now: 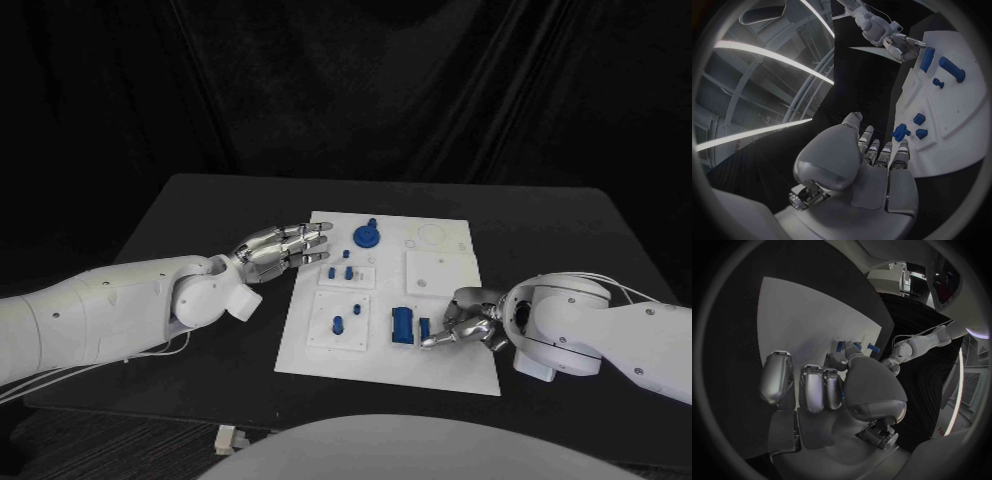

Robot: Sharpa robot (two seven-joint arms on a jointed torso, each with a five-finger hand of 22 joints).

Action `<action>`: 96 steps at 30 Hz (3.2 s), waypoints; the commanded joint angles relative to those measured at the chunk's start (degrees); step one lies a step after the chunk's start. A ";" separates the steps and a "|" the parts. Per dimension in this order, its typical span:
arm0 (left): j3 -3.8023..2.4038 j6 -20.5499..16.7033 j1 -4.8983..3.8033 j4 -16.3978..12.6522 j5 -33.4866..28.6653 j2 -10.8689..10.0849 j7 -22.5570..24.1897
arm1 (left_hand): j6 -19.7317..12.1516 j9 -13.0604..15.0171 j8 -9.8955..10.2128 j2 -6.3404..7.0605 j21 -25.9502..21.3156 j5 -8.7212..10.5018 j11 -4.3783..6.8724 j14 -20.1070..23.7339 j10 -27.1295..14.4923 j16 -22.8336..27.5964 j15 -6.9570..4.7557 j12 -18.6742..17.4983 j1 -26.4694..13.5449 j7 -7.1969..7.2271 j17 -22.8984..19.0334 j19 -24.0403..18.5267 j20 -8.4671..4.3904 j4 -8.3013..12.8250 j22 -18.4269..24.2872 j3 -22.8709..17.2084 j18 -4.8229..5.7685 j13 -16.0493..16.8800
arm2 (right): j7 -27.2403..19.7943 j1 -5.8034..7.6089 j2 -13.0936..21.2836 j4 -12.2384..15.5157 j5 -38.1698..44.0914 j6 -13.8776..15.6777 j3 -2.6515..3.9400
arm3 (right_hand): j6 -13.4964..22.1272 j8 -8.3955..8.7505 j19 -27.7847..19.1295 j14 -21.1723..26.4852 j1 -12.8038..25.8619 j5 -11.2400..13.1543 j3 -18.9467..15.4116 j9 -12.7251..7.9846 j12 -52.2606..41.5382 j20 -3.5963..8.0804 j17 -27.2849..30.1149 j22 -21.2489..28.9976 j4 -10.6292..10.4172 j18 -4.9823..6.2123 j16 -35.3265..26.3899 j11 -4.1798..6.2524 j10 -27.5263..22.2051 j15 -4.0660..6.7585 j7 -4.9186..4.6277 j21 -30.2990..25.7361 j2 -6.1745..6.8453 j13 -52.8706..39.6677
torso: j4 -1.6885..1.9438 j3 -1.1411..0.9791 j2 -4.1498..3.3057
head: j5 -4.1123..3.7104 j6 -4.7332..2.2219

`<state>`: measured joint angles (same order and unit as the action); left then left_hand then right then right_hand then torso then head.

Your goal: Assemble the parts on the task board

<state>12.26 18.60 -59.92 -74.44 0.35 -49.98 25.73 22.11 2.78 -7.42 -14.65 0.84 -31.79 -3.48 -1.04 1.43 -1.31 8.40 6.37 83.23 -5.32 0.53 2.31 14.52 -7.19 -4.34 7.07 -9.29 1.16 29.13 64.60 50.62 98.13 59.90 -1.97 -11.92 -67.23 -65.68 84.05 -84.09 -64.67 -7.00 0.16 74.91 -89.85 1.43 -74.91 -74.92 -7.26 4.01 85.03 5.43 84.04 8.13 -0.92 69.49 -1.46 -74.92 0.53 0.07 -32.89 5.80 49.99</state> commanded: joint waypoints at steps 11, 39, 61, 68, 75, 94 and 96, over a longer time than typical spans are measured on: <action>-0.05 0.80 0.42 -0.13 -0.22 -0.12 0.66 | 0.13 0.08 -0.19 -0.43 0.32 -0.31 -0.39 -0.03 -0.05 -0.38 0.19 0.36 0.08 -0.21 0.08 -0.05 0.28 -0.07 0.07 -0.29 -0.95 0.09 | 0.70 -0.21 0.16 0.16 0.51 0.43 0.01 | -1.67 -5.93 0.38 -3.77 -0.91 0.96 -0.22 6.46 -0.15 0.58 -2.91 -9.38 0.46 0.26 0.19 0.35 5.96 0.47 3.08 -0.18 -0.54 -15.08 | -0.04 0.01 0.00 | 0.08 0.01; -0.09 -13.60 -2.02 -9.57 2.15 -5.24 18.82 | 6.22 0.36 -2.56 3.04 0.27 14.65 1.35 0.05 3.61 -0.16 -6.19 6.27 -3.81 1.63 -0.01 -0.32 -5.21 -9.58 1.24 7.25 -1.16 0.83 | -48.00 7.25 7.29 0.49 -40.13 19.79 0.01 | 34.56 53.33 -46.30 46.81 11.39 0.14 -18.77 -40.38 69.62 -15.85 63.02 29.55 -9.32 0.86 -73.66 -20.49 -57.27 -22.21 -5.70 -66.36 -10.07 45.24 | -0.38 -0.47 1.24 | -0.96 0.01; -4.00 -28.60 -1.34 -11.44 1.04 -1.64 9.47 | -12.76 -2.78 7.42 10.26 -0.84 25.74 3.48 1.04 -1.43 1.31 -8.40 -6.37 -53.55 5.32 -0.53 -2.31 -14.52 0.67 4.34 -1.28 4.37 -1.16 | -53.40 -0.27 -0.93 -5.29 -50.79 35.31 7.13 | 67.23 65.68 -84.05 84.09 64.67 7.00 -0.16 -74.91 89.85 -1.43 74.91 74.92 7.26 -4.01 -85.03 -5.43 -84.04 -8.13 0.92 -69.49 1.46 74.92 | -0.47 -0.27 1.51 | -3.45 -8.20; -7.08 -41.32 -0.93 -12.96 0.52 0.94 7.45 | -14.83 -2.78 7.42 14.65 -0.84 27.08 3.48 1.04 -1.43 1.31 -8.40 -6.37 -60.13 5.32 -0.53 -2.31 -14.52 2.01 4.34 -2.63 5.01 -1.16 | -57.61 -3.44 -4.74 -7.49 -57.73 43.52 10.78 | 67.23 65.68 -84.05 84.09 64.67 7.00 -0.16 -74.91 89.85 -1.43 74.91 74.92 7.26 -4.01 -85.03 -5.43 -84.04 -8.13 0.92 -69.49 1.46 74.92 | -0.51 -0.14 1.64 | -4.97 -12.99; -10.02 -53.48 -0.54 -14.41 0.03 3.41 5.53 | -16.50 -2.78 7.42 14.65 -0.84 31.79 3.48 1.04 -1.43 1.31 -8.40 -6.37 -65.90 5.32 -0.53 -2.31 -14.52 7.19 4.34 -7.07 9.29 -1.16 | -58.92 -4.44 -5.93 -8.18 -59.90 46.09 11.92 | 67.23 65.68 -84.05 84.09 64.67 7.00 -0.16 -74.91 89.85 -1.43 74.91 74.92 7.26 -4.01 -85.03 -5.43 -84.04 -8.13 0.92 -69.49 1.46 74.92 | -0.53 -0.07 1.70 | -5.76 -15.49; -12.26 -62.72 -0.24 -15.52 -0.35 5.29 4.06 | -22.11 -2.78 7.42 14.65 -0.84 31.79 3.48 1.04 -1.43 1.31 -8.40 -6.37 -75.48 5.32 -0.53 -2.31 -14.52 7.19 4.34 -7.07 9.29 -1.16 | -58.92 -4.44 -5.93 -8.18 -59.90 46.09 11.92 | 67.23 65.68 -84.05 84.09 64.67 7.00 -0.16 -74.91 89.85 -1.43 74.91 74.92 7.26 -4.01 -85.03 -5.43 -84.04 -8.13 0.92 -69.49 1.46 74.92 | -0.53 -0.07 1.71 | -5.80 -15.62; -12.26 -62.72 -0.24 -15.52 -0.35 5.29 4.06 | -22.11 -2.78 7.42 14.65 -0.84 31.79 3.48 1.04 -1.43 1.31 -8.40 -6.37 -76.07 5.32 -0.53 -2.31 -14.52 7.19 4.34 -7.07 9.29 -1.16 | -58.92 -4.44 -5.93 -8.18 -59.90 46.09 11.92 | 67.23 65.68 -84.05 84.09 64.67 7.00 -0.16 -74.91 89.85 -1.43 74.91 74.92 7.26 -4.01 -85.03 -5.43 -84.04 -8.13 0.92 -69.49 1.46 74.92 | -0.53 -0.07 1.71 | -5.80 -15.62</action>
<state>0.09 -42.63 -60.23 -89.81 0.13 -44.78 29.48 0.99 0.09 -0.27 0.01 0.40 -0.41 0.07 -0.03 0.52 -0.39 0.41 0.33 9.72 -0.01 0.09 -0.05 0.28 -0.38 -0.09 0.13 -1.21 0.09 -29.08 60.25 44.68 89.94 0.04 43.17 -0.07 -0.20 -0.20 0.02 -0.31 -0.37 -0.21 -0.15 0.08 -0.22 -0.30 -0.07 -0.08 0.00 0.44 0.21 -0.01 0.20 -0.01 0.00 0.21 0.06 -0.06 0.00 0.01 -31.18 0.00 34.37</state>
